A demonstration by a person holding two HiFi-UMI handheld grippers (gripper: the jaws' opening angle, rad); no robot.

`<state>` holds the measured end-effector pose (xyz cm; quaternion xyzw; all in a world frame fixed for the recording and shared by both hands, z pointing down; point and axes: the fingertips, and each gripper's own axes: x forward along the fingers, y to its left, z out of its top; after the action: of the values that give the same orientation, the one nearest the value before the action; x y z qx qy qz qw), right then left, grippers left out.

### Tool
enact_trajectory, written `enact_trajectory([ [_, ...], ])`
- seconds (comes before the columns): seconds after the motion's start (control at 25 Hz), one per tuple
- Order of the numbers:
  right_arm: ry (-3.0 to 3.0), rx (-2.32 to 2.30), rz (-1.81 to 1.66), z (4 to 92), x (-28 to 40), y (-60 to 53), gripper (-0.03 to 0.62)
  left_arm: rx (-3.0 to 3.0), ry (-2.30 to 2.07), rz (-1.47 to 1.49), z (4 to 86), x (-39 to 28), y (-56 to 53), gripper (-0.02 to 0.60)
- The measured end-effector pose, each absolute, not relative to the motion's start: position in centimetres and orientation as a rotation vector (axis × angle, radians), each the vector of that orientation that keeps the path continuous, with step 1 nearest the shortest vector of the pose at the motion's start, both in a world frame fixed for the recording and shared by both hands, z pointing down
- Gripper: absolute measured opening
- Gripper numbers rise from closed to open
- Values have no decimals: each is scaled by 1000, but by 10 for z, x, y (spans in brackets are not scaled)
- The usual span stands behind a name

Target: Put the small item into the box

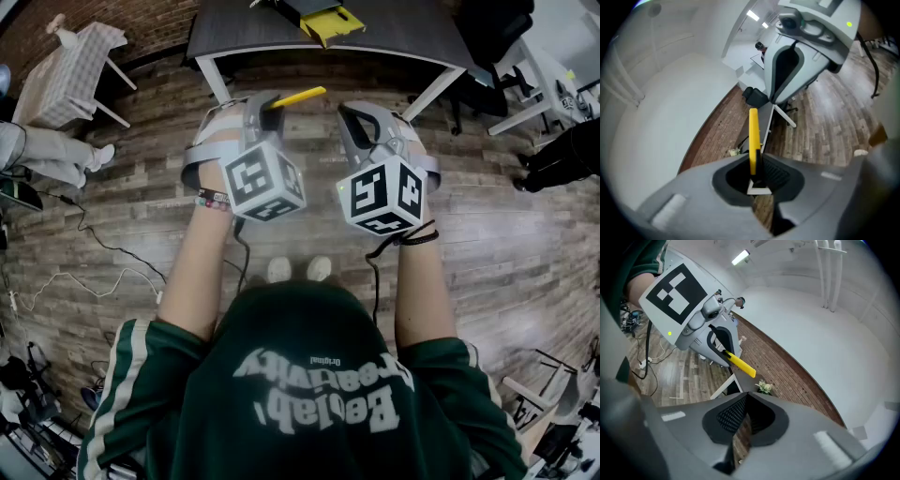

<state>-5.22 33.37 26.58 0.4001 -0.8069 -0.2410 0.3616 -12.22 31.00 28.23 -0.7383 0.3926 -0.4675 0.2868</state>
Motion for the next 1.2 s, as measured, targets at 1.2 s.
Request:
enact_trajectory([
  [1.2, -2107, 995, -646, 278, 27, 345, 6, -1972, 1084, -1229, 282, -41, 328, 48],
])
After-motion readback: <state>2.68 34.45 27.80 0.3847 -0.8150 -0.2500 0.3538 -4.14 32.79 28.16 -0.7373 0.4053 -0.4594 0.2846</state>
